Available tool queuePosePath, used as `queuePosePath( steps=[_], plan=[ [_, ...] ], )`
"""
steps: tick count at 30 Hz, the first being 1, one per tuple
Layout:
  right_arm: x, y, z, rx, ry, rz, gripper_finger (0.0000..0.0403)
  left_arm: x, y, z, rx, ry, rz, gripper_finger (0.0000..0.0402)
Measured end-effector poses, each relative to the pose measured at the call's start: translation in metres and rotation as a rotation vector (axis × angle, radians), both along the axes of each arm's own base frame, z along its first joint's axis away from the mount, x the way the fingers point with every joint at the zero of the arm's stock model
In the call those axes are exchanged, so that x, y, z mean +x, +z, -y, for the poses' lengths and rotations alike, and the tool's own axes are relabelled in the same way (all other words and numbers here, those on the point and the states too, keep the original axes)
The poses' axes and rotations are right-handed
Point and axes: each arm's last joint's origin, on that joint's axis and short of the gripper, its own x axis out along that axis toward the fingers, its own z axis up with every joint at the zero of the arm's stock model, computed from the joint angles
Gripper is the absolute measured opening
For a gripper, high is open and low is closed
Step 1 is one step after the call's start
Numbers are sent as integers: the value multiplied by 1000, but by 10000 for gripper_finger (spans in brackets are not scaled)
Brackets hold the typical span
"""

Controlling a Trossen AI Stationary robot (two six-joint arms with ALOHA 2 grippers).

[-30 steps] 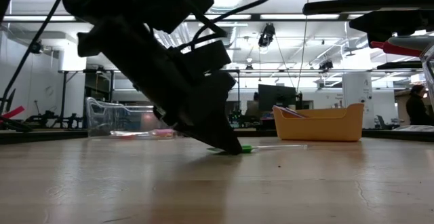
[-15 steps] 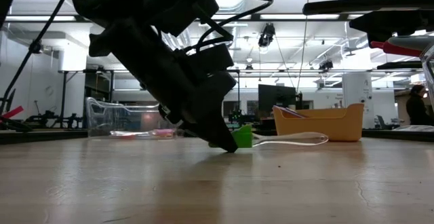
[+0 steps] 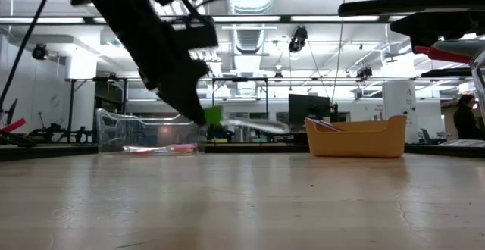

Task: Pick & Place Kitchen Items
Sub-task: Put the green spatula into the top transparent bin

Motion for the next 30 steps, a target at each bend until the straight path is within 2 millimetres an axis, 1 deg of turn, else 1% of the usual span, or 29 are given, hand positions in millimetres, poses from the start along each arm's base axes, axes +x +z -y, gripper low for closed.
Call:
queuePosePath(
  steps=[2,5,10,13,15,18,22,27,30],
  plan=[
    [0,0,0,0,1,0,9,-10,14,-4,24,14,4,22],
    [0,0,0,0,0,0,9,-25,33,-16,82,70,12,22],
    [0,0,0,0,0,1,9,-46,54,-47,148,236,34,22],
    [0,0,0,0,0,0,9,-56,61,-68,186,305,-4,23],
    [0,0,0,0,0,0,9,-62,61,-83,205,331,-44,23],
    [0,0,0,0,1,1,9,-71,60,-106,204,423,-59,24],
    [0,0,0,0,1,0,9,-81,50,-132,190,521,-109,24],
    [0,0,0,0,1,0,9,-91,39,-152,147,520,-219,25],
    [0,0,0,0,1,1,9,-94,39,-160,150,532,-241,26]
  ],
)
